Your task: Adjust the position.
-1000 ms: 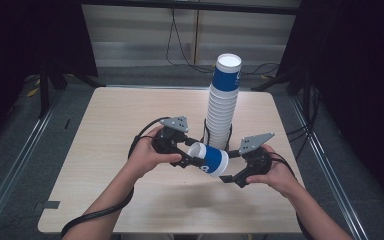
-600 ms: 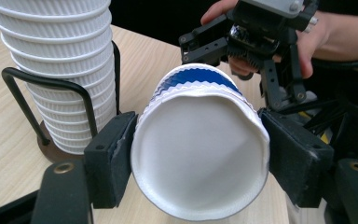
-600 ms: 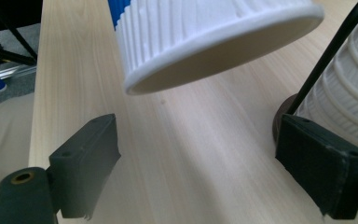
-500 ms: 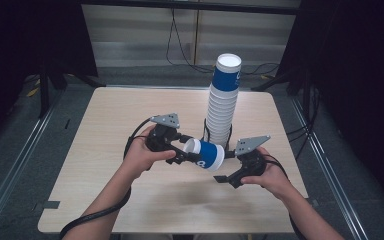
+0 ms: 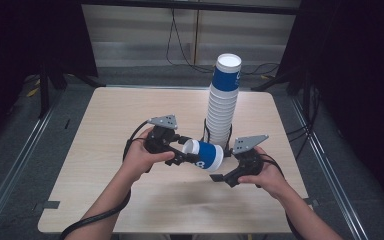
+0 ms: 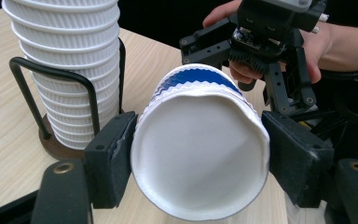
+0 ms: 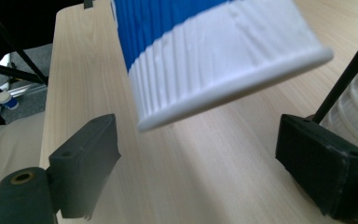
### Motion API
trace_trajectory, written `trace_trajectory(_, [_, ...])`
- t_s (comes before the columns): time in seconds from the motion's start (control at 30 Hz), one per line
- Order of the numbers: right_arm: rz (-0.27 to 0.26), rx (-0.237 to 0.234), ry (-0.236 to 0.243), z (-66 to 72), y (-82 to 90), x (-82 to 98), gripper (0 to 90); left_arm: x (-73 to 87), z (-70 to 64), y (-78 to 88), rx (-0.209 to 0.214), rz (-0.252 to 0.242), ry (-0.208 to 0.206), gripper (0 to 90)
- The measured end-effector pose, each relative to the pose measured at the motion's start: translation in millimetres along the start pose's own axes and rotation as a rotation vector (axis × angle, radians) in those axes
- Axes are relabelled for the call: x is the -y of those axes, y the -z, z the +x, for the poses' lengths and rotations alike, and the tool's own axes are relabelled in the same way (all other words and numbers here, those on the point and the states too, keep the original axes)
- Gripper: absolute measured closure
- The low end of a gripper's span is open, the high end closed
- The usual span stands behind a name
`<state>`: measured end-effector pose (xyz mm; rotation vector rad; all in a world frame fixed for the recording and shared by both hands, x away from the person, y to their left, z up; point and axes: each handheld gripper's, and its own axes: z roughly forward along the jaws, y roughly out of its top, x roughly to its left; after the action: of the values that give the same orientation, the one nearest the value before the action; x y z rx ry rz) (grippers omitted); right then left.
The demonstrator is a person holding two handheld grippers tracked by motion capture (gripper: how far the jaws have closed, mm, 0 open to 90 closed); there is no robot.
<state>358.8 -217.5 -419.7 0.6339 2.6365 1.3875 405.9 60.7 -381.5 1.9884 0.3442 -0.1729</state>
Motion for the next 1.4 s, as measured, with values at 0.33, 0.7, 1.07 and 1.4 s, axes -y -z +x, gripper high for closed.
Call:
trace_trajectory(0.33, [-0.030, 0.005, -0.002, 1.9, -5.5, -2.1, 12.4, 6.6, -1.0, -2.8, 0.018, -0.002, 0.023, 29.2])
trace_trajectory(0.7, [-0.053, 0.005, -0.002, -0.5, -6.9, -0.7, 9.8, 11.3, -0.1, -4.8, 0.037, -0.005, 0.031, 29.3])
trace_trajectory(1.07, [-0.057, -0.013, 0.032, 1.1, -6.2, 0.1, 9.6, 10.5, -0.7, -8.8, 0.063, 0.001, 0.027, 29.4])
trace_trajectory(1.4, [-0.037, -0.038, 0.040, 2.6, -5.3, 1.0, 18.3, 11.3, -0.4, -15.4, 0.089, -0.004, 0.002, 29.4])
